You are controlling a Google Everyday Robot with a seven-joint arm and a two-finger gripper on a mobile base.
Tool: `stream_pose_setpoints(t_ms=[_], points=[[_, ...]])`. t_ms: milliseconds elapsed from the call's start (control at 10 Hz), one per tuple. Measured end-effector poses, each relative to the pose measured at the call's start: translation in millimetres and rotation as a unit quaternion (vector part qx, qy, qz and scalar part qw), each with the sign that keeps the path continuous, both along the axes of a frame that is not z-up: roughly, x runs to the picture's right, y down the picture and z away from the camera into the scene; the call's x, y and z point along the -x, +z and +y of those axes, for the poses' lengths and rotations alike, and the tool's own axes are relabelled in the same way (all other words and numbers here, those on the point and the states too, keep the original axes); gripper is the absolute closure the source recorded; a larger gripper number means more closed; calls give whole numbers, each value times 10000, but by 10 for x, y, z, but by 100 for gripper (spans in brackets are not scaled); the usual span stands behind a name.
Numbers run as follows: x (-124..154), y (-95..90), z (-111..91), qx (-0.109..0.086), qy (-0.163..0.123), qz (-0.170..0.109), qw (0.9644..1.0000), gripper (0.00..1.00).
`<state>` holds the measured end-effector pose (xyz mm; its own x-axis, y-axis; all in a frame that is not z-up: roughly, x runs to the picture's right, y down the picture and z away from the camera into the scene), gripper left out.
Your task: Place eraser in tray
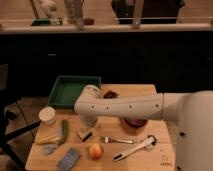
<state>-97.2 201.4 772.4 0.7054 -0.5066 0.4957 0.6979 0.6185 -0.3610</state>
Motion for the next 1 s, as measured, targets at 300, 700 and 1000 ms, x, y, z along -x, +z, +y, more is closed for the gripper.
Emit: stream_pose_setpoints(t_ms=[300,700,1000], points=[[52,151,84,124,251,172,9995,20],[66,334,154,276,598,310,9973,20],[48,448,208,379,757,372,9957,20]])
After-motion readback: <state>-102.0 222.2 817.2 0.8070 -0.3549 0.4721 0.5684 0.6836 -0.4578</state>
